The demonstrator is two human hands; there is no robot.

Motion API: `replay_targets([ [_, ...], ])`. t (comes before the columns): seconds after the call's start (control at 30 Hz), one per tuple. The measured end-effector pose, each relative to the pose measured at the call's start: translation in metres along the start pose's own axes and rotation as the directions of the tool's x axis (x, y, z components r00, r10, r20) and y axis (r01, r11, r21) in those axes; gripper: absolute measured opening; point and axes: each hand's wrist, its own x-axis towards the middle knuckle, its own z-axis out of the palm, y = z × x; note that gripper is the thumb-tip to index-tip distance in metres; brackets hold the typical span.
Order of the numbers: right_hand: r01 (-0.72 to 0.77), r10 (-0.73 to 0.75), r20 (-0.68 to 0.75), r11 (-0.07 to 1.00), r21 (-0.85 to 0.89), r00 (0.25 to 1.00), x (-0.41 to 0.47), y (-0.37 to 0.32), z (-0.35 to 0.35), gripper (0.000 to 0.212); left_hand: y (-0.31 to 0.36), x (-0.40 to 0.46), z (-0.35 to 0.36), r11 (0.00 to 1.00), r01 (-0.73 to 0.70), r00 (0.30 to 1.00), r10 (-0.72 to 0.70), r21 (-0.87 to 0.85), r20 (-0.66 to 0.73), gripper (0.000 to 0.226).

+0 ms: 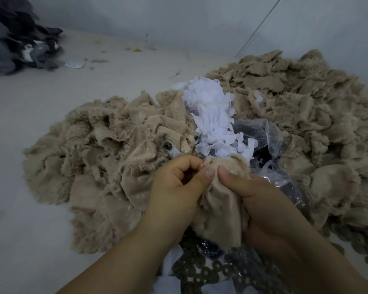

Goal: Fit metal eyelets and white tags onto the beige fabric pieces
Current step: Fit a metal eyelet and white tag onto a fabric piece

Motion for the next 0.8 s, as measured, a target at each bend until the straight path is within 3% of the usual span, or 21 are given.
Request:
replay_targets([
  [0.2, -0.021, 0.023, 0.037, 0.997, -0.073, 0.999, 0.009, -0.005, 0.002, 0.034, 0.002, 0.006, -0.005, 0.962, 0.118, 0.993, -0.116, -0.245, 0.022, 0.016],
  [0.5, 0.006, 0.001, 0.057, 0.992, -0.124, 0.998, 0.014, -0.003, -0.005, 0.026, -0.001, 0.007, -0.003, 0.955, 0.145, 0.989, -0.145, -0.26, 0.02, 0.015],
  [0.63, 0.032, -0.024, 0.065, 0.992, -0.119, 0.998, 0.015, -0.003, -0.008, 0.028, -0.003, 0.01, -0.002, 0.95, 0.15, 0.986, -0.164, -0.274, -0.028, 0.026],
  [0.8, 0.008, 0.007, 0.105, 0.99, -0.144, 0.995, 0.014, -0.006, -0.014, 0.027, 0.0, 0.009, -0.004, 0.935, 0.169, 0.985, -0.173, -0.313, 0.013, 0.016],
])
